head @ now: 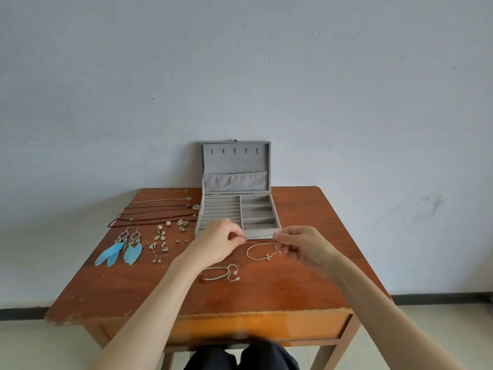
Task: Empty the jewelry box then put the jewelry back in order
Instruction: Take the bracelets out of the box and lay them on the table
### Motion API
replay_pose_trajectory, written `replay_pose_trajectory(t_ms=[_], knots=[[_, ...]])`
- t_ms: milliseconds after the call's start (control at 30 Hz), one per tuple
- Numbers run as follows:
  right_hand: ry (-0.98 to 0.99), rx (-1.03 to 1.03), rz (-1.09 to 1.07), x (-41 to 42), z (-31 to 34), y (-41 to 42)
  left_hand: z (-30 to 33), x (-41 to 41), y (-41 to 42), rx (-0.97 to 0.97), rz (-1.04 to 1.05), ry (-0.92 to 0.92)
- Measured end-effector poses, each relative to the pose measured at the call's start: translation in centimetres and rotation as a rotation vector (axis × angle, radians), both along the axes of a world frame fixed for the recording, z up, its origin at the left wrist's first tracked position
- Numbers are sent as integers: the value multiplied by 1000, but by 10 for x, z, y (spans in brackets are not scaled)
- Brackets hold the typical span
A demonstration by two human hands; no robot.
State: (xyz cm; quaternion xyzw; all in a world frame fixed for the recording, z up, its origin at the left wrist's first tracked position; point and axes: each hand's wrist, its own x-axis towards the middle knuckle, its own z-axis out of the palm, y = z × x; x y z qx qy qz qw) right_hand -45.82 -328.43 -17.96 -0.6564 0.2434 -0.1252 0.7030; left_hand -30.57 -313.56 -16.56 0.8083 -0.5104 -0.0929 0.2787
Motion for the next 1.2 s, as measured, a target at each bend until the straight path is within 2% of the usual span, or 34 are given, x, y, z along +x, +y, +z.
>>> replay_pose_trajectory(t_ms=[200, 300, 400, 467, 767, 1200], knots=[[53, 3, -27, -16, -11, 9, -21, -17, 14, -1, 61, 150], [177, -162, -82, -22, -22, 11, -33, -27, 16, 52, 107, 151], [343, -477, -145, -22, -31, 9, -38, -37, 11, 97, 153, 87], [395, -610, -151, -20, -33, 8, -38, -41, 6, 115, 181, 11], [536, -877, -205, -12, -44, 10, -49, -38, -7, 226, 221, -183], [472, -1026, -215, -12, -48, 12, -47, -40, -2, 72, 132, -205]])
